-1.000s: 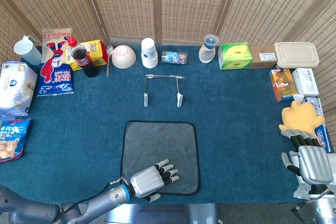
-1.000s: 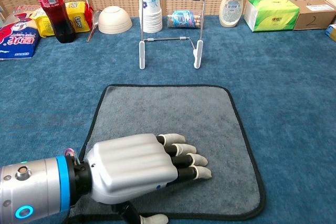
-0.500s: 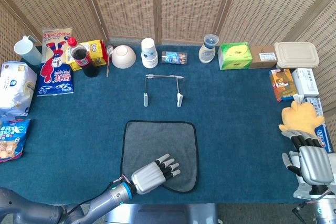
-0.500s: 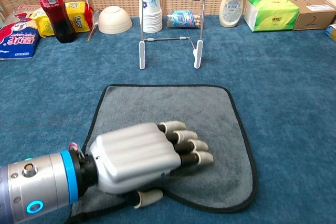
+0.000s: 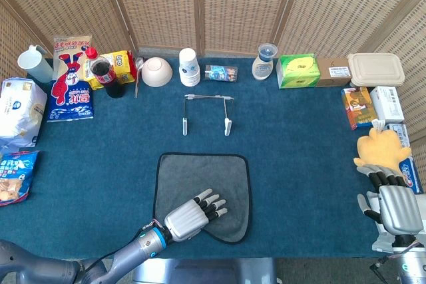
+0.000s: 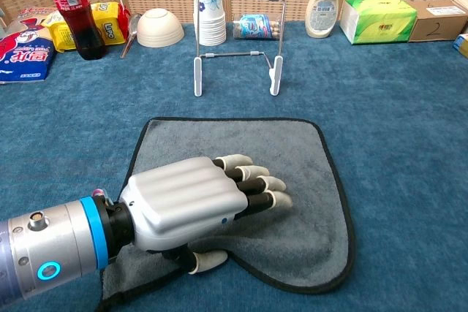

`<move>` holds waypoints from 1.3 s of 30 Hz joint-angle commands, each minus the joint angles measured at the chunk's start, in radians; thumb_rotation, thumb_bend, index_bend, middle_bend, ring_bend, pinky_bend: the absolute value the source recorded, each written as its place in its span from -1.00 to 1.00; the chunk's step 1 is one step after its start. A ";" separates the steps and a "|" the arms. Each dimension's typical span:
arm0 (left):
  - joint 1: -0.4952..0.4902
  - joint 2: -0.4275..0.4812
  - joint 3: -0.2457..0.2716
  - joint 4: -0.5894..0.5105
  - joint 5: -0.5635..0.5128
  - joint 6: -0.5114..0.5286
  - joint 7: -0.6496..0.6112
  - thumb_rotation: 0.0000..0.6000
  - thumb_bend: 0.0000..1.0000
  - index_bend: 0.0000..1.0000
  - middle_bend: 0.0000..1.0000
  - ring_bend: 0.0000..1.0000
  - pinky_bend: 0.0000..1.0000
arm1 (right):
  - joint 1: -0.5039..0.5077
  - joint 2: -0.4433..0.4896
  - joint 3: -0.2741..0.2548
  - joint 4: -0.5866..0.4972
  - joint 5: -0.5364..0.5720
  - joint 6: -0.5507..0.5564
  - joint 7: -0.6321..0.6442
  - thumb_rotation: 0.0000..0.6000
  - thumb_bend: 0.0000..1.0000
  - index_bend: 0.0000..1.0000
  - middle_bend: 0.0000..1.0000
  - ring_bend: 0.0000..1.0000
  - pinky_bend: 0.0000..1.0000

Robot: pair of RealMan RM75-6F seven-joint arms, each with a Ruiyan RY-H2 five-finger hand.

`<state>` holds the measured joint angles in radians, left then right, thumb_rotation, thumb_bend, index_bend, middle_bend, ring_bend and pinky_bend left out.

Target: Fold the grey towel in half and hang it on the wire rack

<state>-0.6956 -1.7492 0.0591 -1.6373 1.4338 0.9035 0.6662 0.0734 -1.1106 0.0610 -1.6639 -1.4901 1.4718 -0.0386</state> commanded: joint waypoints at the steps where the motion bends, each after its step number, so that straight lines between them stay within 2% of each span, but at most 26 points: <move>1: -0.001 0.003 -0.004 -0.009 -0.004 -0.002 -0.018 1.00 -0.86 -0.52 -0.77 -0.94 -1.00 | -0.001 0.001 0.000 -0.001 0.000 0.001 -0.001 1.00 -0.25 -0.52 -0.49 -0.60 -0.59; 6: 0.007 0.012 -0.002 -0.032 -0.025 0.001 -0.020 1.00 -0.75 -0.30 -0.55 -0.71 -1.00 | 0.000 -0.002 0.000 0.001 0.001 -0.001 0.001 1.00 -0.25 -0.52 -0.49 -0.60 -0.59; 13: 0.012 0.016 -0.001 -0.047 -0.033 0.013 -0.012 1.00 -0.69 -0.22 -0.54 -0.71 -1.00 | 0.001 -0.004 0.000 0.004 0.003 -0.005 0.002 1.00 -0.25 -0.52 -0.48 -0.60 -0.59; 19: 0.020 0.027 0.006 -0.066 -0.015 0.033 -0.029 1.00 -0.52 -0.19 -0.54 -0.71 -1.00 | 0.000 -0.004 -0.001 0.005 0.006 -0.007 0.003 1.00 -0.25 -0.51 -0.48 -0.60 -0.59; 30: 0.038 0.031 0.003 -0.090 -0.026 0.053 -0.069 1.00 -0.34 0.14 -0.47 -0.69 -1.00 | -0.001 -0.009 -0.001 0.010 0.009 -0.009 0.010 1.00 -0.25 -0.51 -0.48 -0.59 -0.59; 39: 0.034 0.039 -0.020 -0.106 -0.045 0.045 -0.110 1.00 -0.34 0.09 -0.51 -0.75 -1.00 | -0.002 -0.013 -0.002 0.016 0.012 -0.011 0.016 1.00 -0.25 -0.51 -0.48 -0.59 -0.59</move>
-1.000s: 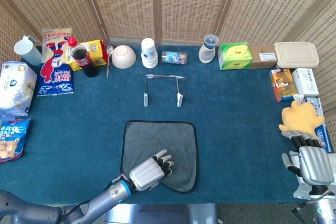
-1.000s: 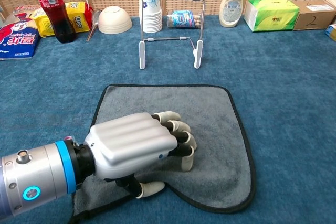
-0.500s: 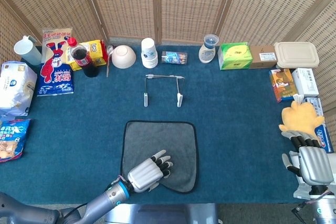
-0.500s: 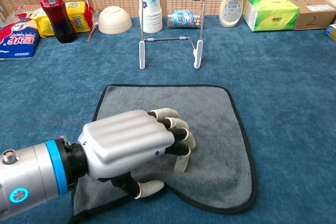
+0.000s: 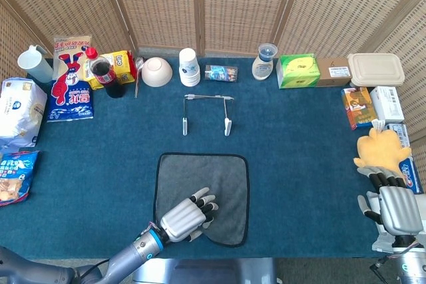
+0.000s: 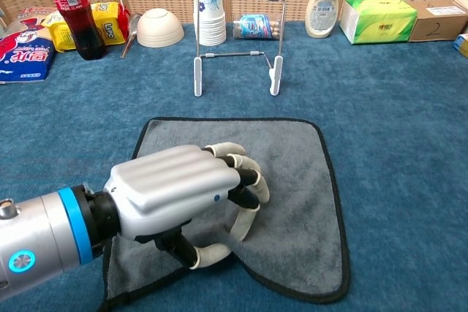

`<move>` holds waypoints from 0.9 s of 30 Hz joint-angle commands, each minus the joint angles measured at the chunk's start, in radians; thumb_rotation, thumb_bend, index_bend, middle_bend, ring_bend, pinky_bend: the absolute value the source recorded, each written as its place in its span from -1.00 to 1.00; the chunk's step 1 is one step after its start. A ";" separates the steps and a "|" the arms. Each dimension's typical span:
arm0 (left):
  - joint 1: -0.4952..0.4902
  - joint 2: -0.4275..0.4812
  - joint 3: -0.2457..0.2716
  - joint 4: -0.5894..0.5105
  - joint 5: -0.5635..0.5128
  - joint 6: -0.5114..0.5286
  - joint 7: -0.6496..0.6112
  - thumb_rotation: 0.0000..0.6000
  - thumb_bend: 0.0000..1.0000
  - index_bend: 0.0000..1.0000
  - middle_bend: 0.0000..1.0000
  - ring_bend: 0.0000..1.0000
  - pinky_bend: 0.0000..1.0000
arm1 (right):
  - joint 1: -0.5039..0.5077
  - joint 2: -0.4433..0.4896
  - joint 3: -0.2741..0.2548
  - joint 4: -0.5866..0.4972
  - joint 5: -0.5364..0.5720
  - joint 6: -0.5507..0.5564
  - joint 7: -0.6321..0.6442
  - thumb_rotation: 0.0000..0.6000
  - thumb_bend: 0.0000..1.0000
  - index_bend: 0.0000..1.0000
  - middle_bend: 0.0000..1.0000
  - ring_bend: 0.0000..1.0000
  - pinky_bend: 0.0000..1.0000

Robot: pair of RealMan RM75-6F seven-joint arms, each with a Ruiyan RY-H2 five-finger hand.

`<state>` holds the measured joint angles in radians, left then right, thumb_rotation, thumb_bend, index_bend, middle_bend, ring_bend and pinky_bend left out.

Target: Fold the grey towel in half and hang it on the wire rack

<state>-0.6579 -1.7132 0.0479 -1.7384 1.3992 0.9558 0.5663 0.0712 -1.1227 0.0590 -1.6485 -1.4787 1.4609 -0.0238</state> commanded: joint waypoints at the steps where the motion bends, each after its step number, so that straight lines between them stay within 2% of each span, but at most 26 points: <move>1: -0.006 0.005 -0.014 -0.007 -0.018 -0.011 -0.019 1.00 -0.34 0.08 -0.51 -0.76 -1.00 | 0.000 -0.002 0.000 0.003 0.001 0.000 0.003 1.00 -0.25 -0.51 -0.48 -0.59 -0.59; 16: -0.069 0.054 -0.157 0.003 -0.156 -0.059 -0.106 1.00 -0.34 0.05 -0.60 -0.95 -1.00 | -0.007 -0.003 -0.001 0.012 0.004 0.004 0.015 1.00 -0.25 -0.51 -0.48 -0.59 -0.59; 27: -0.152 0.042 -0.229 0.146 -0.205 -0.089 -0.100 1.00 -0.34 0.03 -0.66 -1.00 -1.00 | -0.010 -0.001 0.000 0.009 0.009 0.004 0.019 1.00 -0.25 -0.51 -0.48 -0.59 -0.59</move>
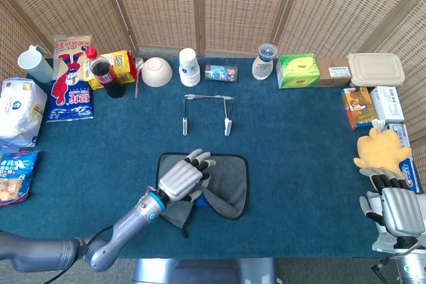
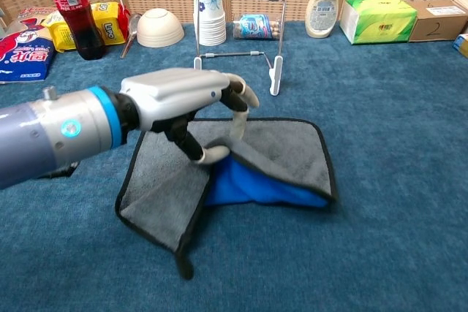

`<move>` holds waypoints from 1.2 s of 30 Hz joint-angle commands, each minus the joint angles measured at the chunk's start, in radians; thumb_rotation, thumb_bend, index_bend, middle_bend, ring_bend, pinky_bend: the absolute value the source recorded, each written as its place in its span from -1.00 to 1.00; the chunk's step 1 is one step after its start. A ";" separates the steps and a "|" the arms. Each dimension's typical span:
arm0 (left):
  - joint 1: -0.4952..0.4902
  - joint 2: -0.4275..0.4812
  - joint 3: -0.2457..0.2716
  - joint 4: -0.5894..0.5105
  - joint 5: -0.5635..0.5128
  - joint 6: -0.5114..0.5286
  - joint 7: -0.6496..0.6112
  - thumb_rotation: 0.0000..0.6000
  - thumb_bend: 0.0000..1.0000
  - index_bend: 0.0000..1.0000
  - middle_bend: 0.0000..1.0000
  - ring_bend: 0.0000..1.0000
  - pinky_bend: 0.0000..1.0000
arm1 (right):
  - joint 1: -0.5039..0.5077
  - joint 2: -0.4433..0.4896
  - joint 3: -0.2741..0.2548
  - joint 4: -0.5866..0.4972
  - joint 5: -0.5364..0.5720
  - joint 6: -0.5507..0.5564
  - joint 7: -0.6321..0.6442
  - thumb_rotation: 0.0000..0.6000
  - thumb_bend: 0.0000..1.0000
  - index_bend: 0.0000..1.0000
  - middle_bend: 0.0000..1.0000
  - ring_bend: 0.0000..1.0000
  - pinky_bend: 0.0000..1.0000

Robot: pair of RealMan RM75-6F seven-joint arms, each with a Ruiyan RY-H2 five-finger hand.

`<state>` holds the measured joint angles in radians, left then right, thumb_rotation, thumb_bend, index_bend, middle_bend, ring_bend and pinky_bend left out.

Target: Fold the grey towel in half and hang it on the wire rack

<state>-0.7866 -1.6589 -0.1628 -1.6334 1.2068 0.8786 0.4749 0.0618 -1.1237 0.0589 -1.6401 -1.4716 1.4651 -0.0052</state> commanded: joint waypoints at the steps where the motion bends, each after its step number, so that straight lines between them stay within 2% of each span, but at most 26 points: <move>1: -0.030 -0.017 -0.021 0.053 -0.013 -0.014 -0.012 1.00 -0.34 0.03 -0.66 -1.00 -1.00 | -0.001 0.000 0.001 0.001 0.002 0.000 0.000 1.00 -0.25 -0.51 -0.48 -0.59 -0.59; 14: -0.100 -0.092 -0.031 0.213 -0.015 -0.027 -0.006 1.00 -0.34 0.03 -0.72 -1.00 -1.00 | -0.010 0.003 0.001 0.004 0.015 0.003 0.005 1.00 -0.25 -0.51 -0.48 -0.59 -0.59; 31: -0.121 -0.134 -0.005 0.308 -0.033 -0.021 0.009 1.00 -0.34 0.01 -0.74 -1.00 -1.00 | -0.024 0.006 0.000 0.004 0.021 0.013 0.008 1.00 -0.25 -0.51 -0.48 -0.59 -0.59; 36: -0.123 -0.142 -0.009 0.328 -0.044 -0.018 0.005 1.00 -0.34 -0.08 -0.76 -1.00 -1.00 | -0.026 0.008 0.000 -0.001 0.022 0.014 0.005 1.00 -0.25 -0.51 -0.48 -0.59 -0.59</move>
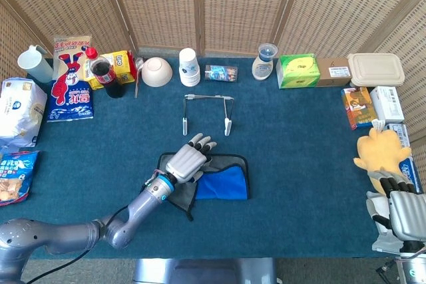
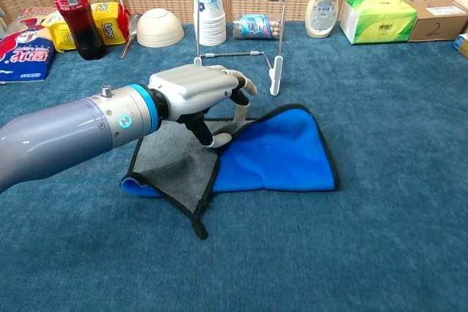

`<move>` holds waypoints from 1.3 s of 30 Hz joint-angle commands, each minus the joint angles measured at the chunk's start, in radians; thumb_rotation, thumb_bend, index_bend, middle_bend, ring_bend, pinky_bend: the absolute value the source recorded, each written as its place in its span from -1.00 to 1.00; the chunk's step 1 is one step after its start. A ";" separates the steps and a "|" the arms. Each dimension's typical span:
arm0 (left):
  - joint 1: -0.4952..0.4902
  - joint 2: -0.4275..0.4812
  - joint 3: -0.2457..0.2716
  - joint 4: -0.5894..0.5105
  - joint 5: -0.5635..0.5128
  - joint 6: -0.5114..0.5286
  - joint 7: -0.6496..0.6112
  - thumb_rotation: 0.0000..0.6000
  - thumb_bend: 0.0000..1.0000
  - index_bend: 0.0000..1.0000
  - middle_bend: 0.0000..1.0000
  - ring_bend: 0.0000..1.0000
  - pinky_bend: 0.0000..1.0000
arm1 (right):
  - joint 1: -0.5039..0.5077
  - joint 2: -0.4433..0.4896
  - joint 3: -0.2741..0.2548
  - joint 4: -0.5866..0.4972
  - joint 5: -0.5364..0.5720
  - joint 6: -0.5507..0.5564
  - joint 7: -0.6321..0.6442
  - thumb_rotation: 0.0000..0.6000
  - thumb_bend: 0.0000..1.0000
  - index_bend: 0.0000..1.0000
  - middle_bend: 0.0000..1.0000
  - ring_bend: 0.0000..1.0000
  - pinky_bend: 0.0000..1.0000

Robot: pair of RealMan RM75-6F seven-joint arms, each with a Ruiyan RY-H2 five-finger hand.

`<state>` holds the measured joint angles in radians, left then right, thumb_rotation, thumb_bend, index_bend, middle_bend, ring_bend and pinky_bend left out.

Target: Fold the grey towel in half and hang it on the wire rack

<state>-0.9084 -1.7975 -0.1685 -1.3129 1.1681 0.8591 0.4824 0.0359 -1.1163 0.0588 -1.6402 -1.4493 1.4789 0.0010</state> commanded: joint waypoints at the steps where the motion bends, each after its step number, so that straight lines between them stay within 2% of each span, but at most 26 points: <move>1: -0.002 -0.006 -0.006 0.014 -0.012 -0.001 -0.004 1.00 -0.35 -0.10 -0.76 -1.00 -1.00 | -0.001 0.002 0.001 -0.003 0.000 0.002 -0.002 1.00 -0.25 -0.51 -0.48 -0.59 -0.59; 13: -0.003 0.001 0.003 0.009 -0.020 0.003 -0.003 1.00 -0.37 -0.74 -0.93 -1.00 -1.00 | -0.004 0.006 0.002 -0.011 0.000 0.003 -0.006 1.00 -0.25 -0.51 -0.48 -0.59 -0.59; 27: -0.002 0.026 0.012 -0.028 -0.019 0.030 0.033 1.00 -0.41 -0.84 -0.98 -1.00 -1.00 | -0.005 0.006 0.002 -0.013 -0.006 0.005 -0.005 1.00 -0.25 -0.51 -0.48 -0.59 -0.59; 34: 0.005 0.026 0.012 -0.044 -0.013 0.042 0.013 1.00 -0.41 -0.82 -0.97 -1.00 -1.00 | -0.005 0.005 0.001 -0.015 -0.014 0.007 -0.007 1.00 -0.25 -0.51 -0.48 -0.58 -0.59; 39: 0.014 0.030 0.006 -0.075 0.017 0.055 -0.053 1.00 -0.42 -0.83 -0.95 -1.00 -1.00 | -0.008 0.010 0.001 -0.018 -0.016 0.013 -0.010 1.00 -0.25 -0.51 -0.48 -0.58 -0.59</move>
<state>-0.8991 -1.7706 -0.1605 -1.3746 1.1707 0.9081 0.4529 0.0282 -1.1062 0.0593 -1.6582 -1.4657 1.4916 -0.0089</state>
